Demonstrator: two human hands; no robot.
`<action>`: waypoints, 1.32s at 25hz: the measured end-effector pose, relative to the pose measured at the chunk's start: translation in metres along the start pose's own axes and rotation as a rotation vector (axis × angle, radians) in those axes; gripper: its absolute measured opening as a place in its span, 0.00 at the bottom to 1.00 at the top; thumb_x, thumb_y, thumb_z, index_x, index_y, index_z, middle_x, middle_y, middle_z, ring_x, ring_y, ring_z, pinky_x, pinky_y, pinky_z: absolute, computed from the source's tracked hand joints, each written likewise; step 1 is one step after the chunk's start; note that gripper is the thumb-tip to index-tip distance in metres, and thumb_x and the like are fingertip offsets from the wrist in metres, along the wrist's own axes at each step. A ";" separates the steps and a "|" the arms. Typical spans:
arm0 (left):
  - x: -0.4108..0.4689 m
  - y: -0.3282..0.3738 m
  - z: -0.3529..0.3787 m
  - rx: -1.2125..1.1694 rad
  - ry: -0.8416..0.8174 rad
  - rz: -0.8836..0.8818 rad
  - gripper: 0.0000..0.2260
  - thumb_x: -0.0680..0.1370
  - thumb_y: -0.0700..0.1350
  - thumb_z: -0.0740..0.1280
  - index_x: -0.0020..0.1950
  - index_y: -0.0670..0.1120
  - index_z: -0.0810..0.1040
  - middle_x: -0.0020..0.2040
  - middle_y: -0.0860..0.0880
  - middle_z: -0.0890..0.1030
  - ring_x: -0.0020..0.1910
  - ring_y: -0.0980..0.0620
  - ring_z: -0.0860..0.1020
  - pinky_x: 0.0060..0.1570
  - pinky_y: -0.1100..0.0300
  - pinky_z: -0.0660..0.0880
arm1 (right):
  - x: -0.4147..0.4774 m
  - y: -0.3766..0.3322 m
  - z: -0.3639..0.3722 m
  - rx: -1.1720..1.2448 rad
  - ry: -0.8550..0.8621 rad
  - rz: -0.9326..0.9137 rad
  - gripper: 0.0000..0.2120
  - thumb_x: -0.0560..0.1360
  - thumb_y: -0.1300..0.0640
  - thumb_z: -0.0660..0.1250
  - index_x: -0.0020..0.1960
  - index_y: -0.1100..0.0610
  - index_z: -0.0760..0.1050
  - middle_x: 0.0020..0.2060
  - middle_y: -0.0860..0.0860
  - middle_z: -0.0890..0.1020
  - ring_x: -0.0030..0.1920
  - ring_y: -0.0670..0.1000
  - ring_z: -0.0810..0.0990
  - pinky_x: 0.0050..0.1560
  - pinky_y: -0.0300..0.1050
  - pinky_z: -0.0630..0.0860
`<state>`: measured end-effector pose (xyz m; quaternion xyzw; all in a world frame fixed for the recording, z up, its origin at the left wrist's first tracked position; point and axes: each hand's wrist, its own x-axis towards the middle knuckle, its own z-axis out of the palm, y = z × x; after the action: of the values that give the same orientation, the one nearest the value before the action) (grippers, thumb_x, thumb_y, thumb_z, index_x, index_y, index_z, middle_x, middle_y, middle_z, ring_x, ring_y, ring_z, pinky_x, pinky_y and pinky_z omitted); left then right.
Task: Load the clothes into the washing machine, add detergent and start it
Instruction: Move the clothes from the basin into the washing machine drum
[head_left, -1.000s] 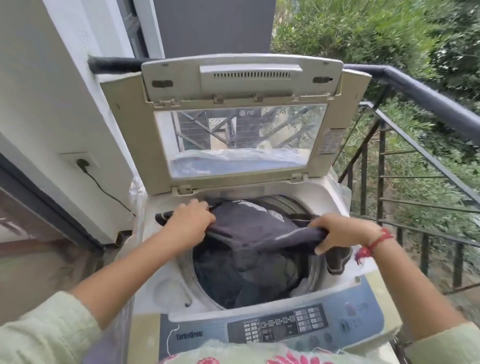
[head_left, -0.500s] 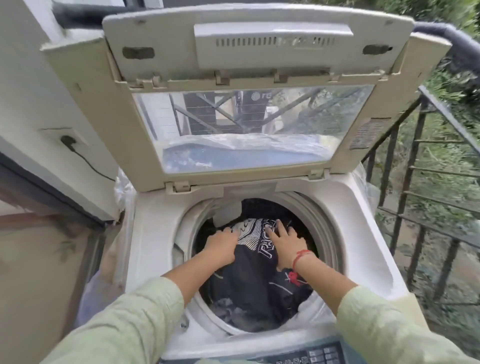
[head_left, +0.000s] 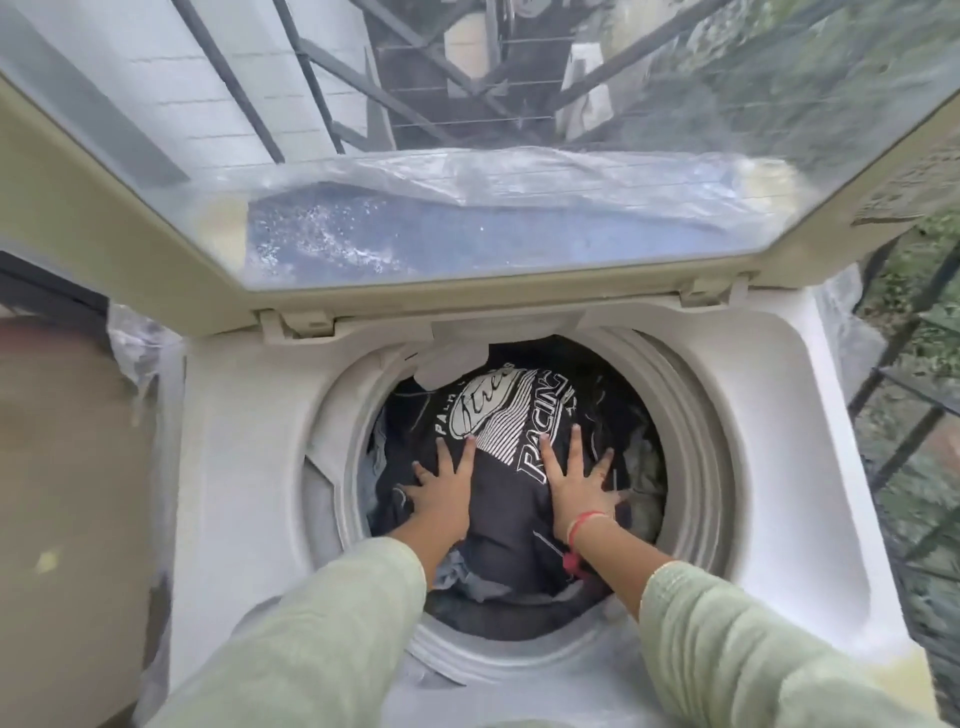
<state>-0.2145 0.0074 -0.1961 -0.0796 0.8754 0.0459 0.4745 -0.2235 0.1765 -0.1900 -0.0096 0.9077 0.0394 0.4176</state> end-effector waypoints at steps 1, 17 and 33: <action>0.005 0.000 -0.003 -0.001 -0.032 -0.007 0.56 0.69 0.40 0.75 0.73 0.57 0.28 0.76 0.43 0.34 0.73 0.30 0.46 0.65 0.29 0.56 | 0.004 -0.002 0.001 -0.019 0.011 0.006 0.54 0.72 0.67 0.65 0.72 0.41 0.26 0.71 0.53 0.25 0.73 0.71 0.39 0.60 0.79 0.59; -0.174 -0.079 -0.075 -0.661 0.648 0.377 0.11 0.74 0.57 0.66 0.54 0.56 0.77 0.53 0.60 0.81 0.56 0.59 0.77 0.67 0.48 0.62 | -0.127 -0.037 -0.119 0.683 0.109 -0.417 0.26 0.71 0.51 0.72 0.67 0.51 0.70 0.64 0.49 0.76 0.59 0.48 0.77 0.61 0.44 0.74; -0.069 -0.459 0.075 -1.096 0.522 -0.125 0.11 0.74 0.44 0.68 0.56 0.45 0.76 0.55 0.48 0.81 0.57 0.47 0.78 0.53 0.55 0.73 | -0.130 -0.473 -0.045 0.940 -0.029 -0.555 0.07 0.72 0.63 0.70 0.49 0.56 0.78 0.41 0.46 0.81 0.42 0.45 0.81 0.44 0.37 0.78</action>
<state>-0.0317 -0.4256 -0.1812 -0.3719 0.8055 0.4409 0.1361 -0.1488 -0.3006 -0.0919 -0.0607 0.7851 -0.4821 0.3842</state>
